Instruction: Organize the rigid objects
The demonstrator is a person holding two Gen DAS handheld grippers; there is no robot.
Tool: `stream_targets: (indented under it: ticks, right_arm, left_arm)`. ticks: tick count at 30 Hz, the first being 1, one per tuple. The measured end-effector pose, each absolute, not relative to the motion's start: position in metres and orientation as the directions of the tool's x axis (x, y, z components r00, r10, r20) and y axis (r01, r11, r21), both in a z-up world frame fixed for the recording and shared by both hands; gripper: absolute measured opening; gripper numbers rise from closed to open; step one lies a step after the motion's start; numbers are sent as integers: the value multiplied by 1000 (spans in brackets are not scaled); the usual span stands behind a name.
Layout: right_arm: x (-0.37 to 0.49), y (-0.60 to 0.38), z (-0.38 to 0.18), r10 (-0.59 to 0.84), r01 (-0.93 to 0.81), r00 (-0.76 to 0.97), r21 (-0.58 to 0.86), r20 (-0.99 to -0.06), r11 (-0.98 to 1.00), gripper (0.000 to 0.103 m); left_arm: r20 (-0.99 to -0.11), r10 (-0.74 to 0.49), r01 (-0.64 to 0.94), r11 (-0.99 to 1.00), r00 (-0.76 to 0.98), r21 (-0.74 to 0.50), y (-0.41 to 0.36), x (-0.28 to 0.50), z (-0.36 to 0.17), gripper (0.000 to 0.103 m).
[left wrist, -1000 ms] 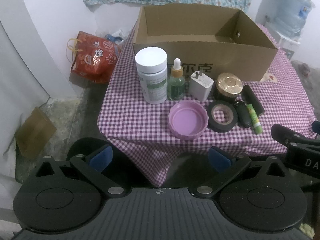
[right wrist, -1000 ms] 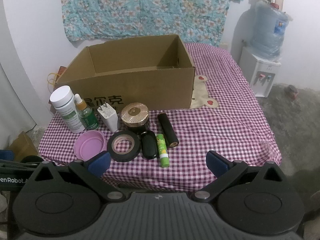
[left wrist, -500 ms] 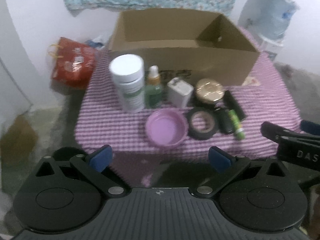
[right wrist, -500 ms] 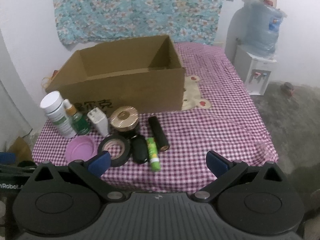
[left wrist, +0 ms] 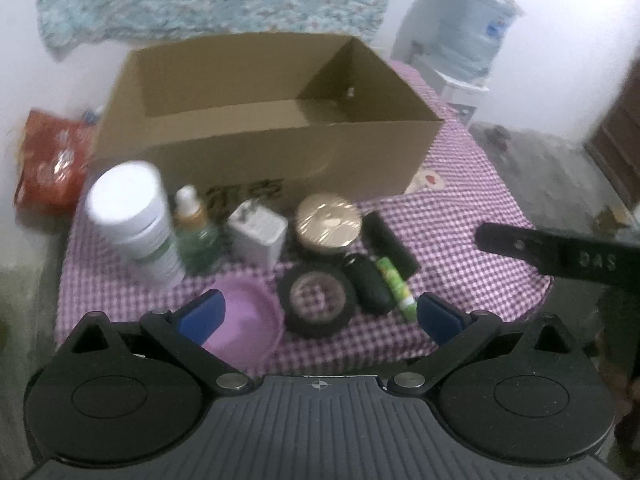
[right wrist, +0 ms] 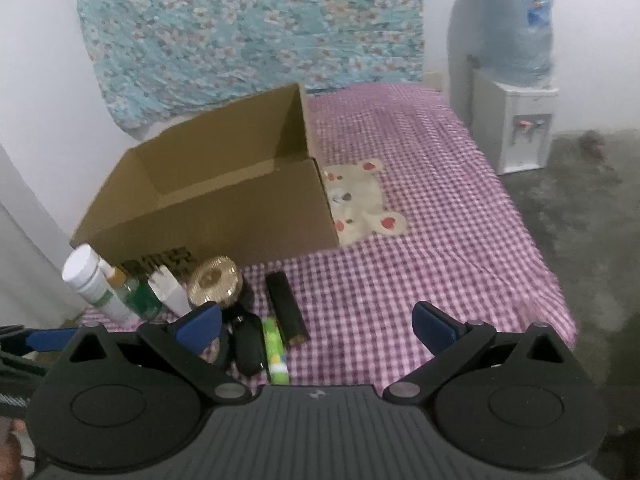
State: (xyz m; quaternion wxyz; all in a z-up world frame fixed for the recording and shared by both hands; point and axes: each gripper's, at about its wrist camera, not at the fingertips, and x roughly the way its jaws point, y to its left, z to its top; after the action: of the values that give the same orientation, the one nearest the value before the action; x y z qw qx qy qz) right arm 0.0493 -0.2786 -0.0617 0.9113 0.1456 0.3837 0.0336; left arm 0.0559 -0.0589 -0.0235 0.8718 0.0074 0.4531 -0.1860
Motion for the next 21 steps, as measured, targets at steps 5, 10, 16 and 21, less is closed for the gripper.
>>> stream_targets:
  ticks: [5,10,16,21]
  right_arm:
    - [88,-277,-78,258,-29,648,315,-717,949,88]
    - [119,-265,-101,301,-88,571,308,-764,947,66]
    - [143,-256,-119,348,-141,506,322,-789,936,39]
    - [150,-264,-131,398,-125,462,386,-793,914,24]
  left_arm:
    - [-814,-317,420,902,488,-99,-86,70,-36,100]
    - [-811,-320,492,869,490,-46,-110,75,-44,88]
    - [-820,-347,517,853,454,-75,-123,89,-52,65]
    - [-825,-373,535,838,426,-103,-132,94,-57,59]
